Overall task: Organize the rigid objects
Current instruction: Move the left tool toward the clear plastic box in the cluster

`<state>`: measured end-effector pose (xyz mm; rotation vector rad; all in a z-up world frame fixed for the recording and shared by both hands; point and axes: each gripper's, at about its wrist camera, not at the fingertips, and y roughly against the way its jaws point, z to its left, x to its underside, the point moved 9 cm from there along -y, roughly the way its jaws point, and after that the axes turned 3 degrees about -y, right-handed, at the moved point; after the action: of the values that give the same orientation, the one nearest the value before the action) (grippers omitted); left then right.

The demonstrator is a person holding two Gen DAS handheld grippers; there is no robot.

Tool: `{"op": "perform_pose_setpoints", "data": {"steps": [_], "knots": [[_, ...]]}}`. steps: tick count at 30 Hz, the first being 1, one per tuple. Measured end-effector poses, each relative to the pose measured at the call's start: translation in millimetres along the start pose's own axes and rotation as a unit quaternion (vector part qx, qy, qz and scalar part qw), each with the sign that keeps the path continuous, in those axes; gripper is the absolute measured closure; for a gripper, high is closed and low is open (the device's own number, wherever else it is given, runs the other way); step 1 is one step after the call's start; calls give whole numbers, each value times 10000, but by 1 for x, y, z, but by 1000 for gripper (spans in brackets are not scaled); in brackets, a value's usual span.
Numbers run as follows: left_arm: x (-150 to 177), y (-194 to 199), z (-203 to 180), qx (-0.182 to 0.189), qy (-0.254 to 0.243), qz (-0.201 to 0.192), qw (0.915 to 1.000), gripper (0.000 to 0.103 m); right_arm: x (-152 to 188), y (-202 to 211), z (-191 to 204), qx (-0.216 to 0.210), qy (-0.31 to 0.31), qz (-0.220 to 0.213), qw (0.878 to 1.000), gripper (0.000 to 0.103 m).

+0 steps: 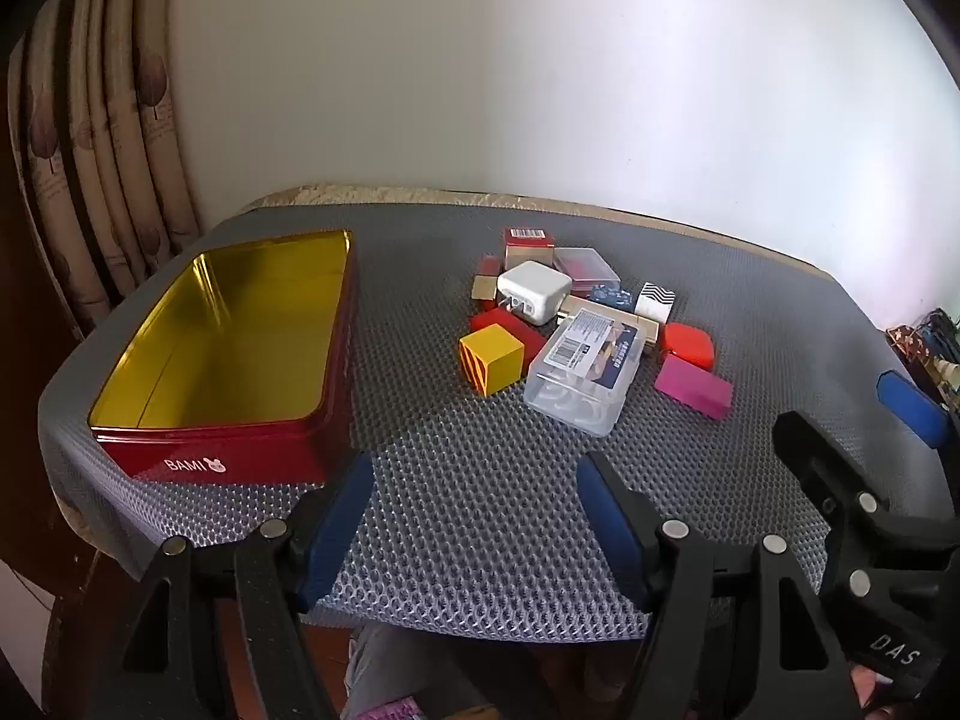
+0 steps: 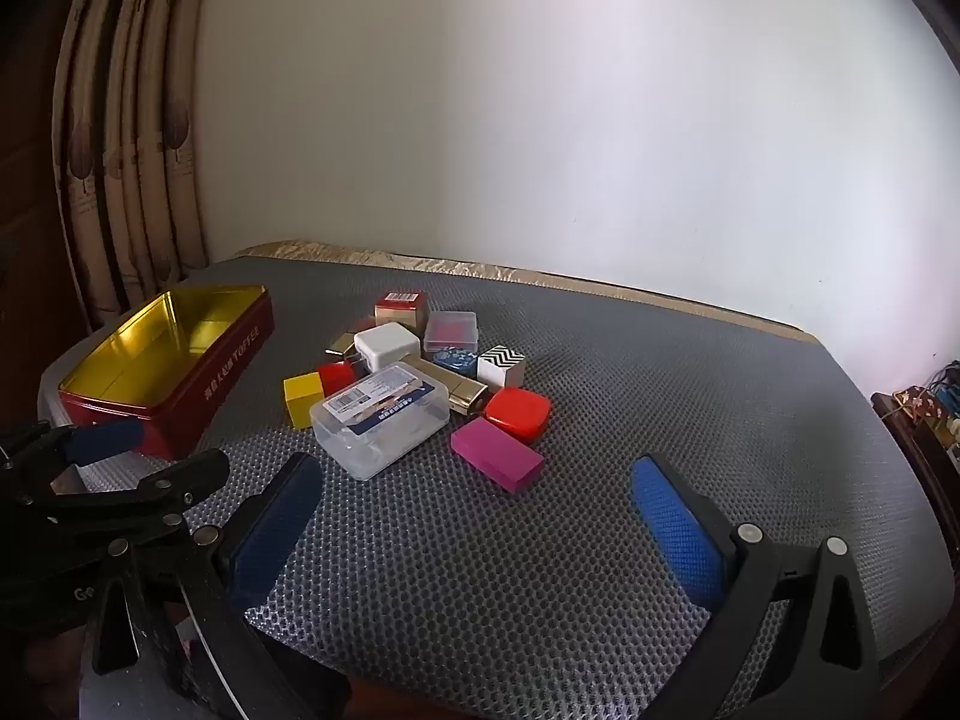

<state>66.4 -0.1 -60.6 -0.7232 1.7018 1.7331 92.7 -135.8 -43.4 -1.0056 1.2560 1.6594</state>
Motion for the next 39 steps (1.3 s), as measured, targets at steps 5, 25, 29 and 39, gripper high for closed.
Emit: {"op": "perform_pose_setpoints", "data": {"steps": [5,25,29,39], "knots": [[2,-4,1,111,43,169,9998,31,1,-1,-5,-90,-233,75,9997,0],[22,-28,0,307,-13,843,9960,31,19,-28,-44,181,-578,561,9966,0],[30,-37,-1,479,-32,1089,9929,31,29,-39,-59,315,-689,753,9943,0],[12,-43,-28,1278,-339,1365,9818,31,47,-64,-95,548,-944,1177,9870,0]]}}
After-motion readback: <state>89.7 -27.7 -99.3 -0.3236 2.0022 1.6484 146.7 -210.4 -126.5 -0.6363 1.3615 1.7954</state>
